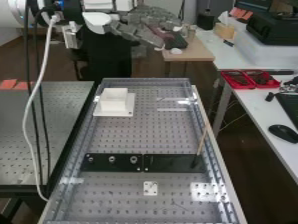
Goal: Grab the drill bit and place it in the clear container
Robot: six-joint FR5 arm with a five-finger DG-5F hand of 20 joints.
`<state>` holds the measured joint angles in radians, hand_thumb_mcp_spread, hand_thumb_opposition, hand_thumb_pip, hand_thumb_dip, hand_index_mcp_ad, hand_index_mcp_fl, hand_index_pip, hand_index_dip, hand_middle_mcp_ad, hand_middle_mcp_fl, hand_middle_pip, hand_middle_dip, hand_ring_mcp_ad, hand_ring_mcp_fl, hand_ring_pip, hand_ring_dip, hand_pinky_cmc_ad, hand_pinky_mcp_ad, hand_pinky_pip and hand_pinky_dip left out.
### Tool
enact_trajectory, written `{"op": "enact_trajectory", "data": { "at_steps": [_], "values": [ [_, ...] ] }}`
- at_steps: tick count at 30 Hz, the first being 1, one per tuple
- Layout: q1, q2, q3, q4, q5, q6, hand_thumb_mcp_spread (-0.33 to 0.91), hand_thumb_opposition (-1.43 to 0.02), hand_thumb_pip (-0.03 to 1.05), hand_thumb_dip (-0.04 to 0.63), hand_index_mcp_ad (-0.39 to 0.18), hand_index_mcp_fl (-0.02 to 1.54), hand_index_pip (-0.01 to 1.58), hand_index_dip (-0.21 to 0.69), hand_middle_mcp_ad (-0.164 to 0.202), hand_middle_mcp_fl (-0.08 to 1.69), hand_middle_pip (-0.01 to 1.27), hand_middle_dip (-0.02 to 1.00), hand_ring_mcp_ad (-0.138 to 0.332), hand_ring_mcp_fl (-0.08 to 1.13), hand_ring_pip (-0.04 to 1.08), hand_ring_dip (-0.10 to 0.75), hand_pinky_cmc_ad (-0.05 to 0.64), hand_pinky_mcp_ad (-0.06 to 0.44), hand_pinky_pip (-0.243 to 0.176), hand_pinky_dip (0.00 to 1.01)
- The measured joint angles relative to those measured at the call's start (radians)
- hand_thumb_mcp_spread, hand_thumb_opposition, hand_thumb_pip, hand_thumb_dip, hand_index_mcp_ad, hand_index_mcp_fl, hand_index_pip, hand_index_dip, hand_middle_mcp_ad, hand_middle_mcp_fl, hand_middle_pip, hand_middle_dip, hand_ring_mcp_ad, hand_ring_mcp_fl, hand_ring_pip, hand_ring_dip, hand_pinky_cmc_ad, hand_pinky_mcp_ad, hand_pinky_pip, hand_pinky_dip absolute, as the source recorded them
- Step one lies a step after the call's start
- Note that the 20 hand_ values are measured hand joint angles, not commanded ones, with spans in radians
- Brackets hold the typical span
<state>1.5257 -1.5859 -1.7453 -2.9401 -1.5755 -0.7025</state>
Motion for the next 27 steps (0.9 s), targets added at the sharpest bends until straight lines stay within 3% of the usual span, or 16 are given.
{"op": "enact_trajectory", "data": {
  "at_steps": [21, 27],
  "values": [
    [-0.003, 0.001, -0.001, 0.005, -0.025, -0.006, 0.25, -0.60, 0.15, 0.037, 0.005, 0.19, 0.05, 0.330, 0.086, 0.12, 0.14, 0.17, 0.229, 0.01, 0.10, 0.024, 0.494, 0.396, -0.077, 0.16],
    [0.000, 0.003, -0.002, 0.006, 0.006, -0.003, 0.25, -0.60, 0.15, 0.038, 0.009, 0.19, 0.05, 0.330, 0.087, 0.12, 0.14, 0.17, 0.229, 0.01, 0.10, 0.024, 0.494, 0.396, -0.077, 0.16]
  ]
}}
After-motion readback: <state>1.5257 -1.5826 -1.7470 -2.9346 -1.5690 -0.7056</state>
